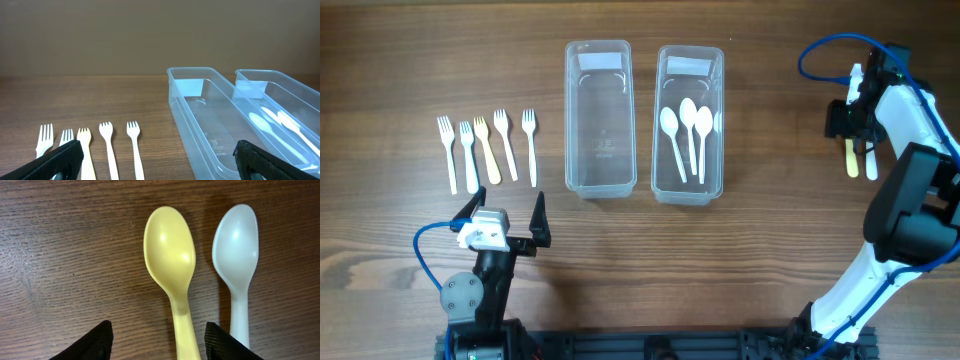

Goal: Pack container
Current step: 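Grasp the yellow spoon with the right gripper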

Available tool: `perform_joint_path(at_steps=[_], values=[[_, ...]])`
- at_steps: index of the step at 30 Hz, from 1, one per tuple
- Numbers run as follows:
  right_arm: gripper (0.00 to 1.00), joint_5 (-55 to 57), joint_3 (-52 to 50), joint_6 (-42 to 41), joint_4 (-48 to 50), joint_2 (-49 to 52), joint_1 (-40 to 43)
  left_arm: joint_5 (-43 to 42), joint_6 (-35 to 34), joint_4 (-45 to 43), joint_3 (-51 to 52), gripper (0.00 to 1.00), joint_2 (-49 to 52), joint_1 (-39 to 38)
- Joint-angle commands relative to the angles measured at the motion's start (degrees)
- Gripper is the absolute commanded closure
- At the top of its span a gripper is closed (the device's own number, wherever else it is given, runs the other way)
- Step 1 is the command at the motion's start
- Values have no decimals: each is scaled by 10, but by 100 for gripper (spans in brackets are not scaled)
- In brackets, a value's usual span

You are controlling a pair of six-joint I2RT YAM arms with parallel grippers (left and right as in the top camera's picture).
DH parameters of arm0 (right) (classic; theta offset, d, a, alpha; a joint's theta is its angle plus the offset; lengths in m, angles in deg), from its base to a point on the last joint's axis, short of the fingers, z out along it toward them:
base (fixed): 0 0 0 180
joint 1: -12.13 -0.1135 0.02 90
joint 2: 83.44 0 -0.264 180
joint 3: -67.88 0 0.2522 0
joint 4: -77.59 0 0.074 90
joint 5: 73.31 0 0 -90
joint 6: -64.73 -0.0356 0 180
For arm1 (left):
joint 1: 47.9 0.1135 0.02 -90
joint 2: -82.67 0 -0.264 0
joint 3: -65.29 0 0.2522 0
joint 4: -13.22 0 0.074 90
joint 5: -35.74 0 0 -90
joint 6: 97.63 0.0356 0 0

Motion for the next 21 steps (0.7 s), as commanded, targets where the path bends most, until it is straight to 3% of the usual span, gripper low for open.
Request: perform_joint_path(at_steps=[1, 19, 20, 21], values=[[42, 21, -2, 12, 5, 16, 1, 2, 13, -1, 5, 0, -4, -3], [46, 14, -2, 11, 14, 71, 12, 2, 13, -1, 5, 0, -4, -3], [47, 14, -2, 11, 15, 74, 12, 2, 13, -1, 5, 0, -4, -3], [59, 13, -2, 10, 16, 75, 12, 2, 13, -1, 5, 0, -4, -3]])
